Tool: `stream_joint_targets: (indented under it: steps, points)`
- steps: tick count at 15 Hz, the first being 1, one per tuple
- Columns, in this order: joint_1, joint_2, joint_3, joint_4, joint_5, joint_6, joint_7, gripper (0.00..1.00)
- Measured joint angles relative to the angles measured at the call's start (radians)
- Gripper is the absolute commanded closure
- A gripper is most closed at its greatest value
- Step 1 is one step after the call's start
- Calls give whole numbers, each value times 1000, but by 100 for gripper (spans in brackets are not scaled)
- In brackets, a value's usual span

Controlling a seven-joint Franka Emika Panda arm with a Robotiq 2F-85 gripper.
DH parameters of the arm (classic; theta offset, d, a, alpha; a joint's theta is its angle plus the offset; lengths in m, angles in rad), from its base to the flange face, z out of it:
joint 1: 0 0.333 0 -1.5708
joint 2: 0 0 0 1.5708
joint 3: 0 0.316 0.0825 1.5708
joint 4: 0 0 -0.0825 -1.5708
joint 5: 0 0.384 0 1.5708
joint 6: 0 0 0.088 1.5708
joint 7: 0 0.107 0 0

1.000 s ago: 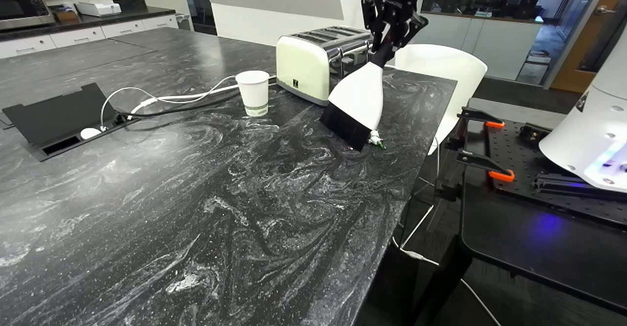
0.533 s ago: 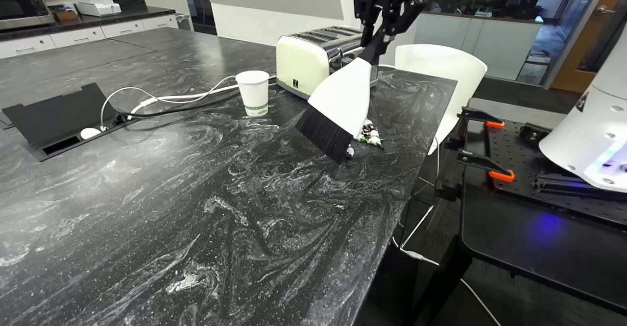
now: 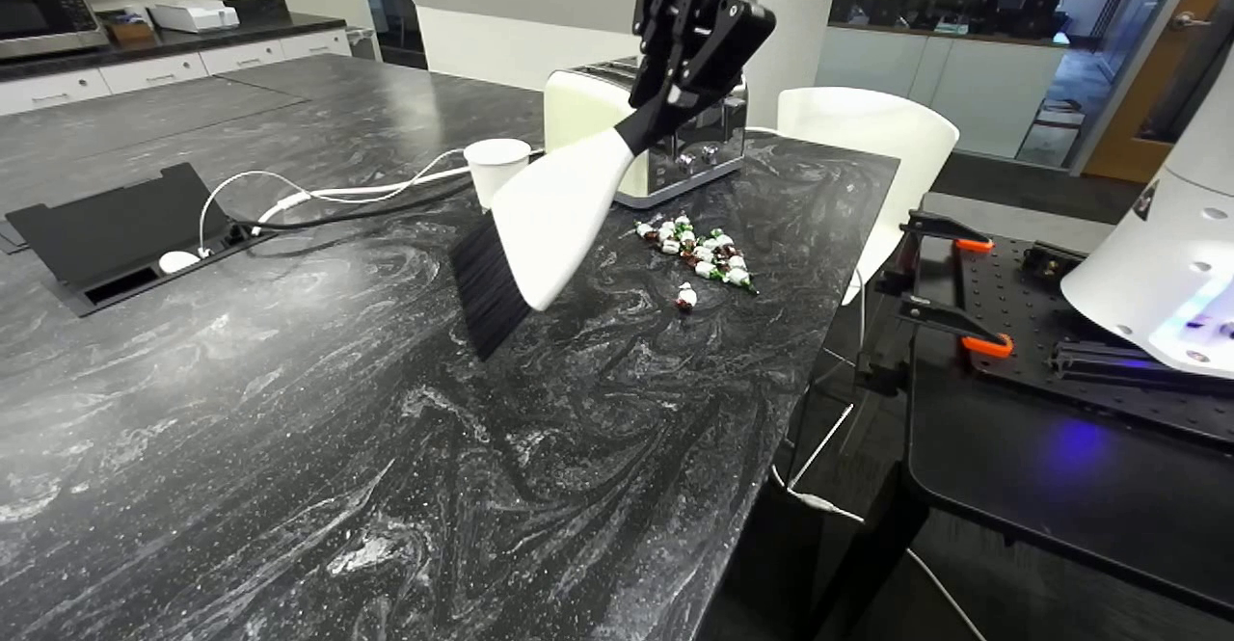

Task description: Pick the brush and sweep the candy on the counter

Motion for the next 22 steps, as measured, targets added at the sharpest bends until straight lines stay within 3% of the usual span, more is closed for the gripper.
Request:
stream_joint_targets:
  steps: [4, 9, 16, 18, 22]
  points:
    - [-104, 131, 136, 75, -198, 62, 340, 88]
    - [-129, 287, 144, 178, -495, 106, 760, 88]
    - [44, 564, 5, 355, -911, 108, 1303, 88]
    - [91, 643, -20, 402, -958, 106, 1377, 88]
    - [141, 766, -37, 472, -965, 96, 1404, 88]
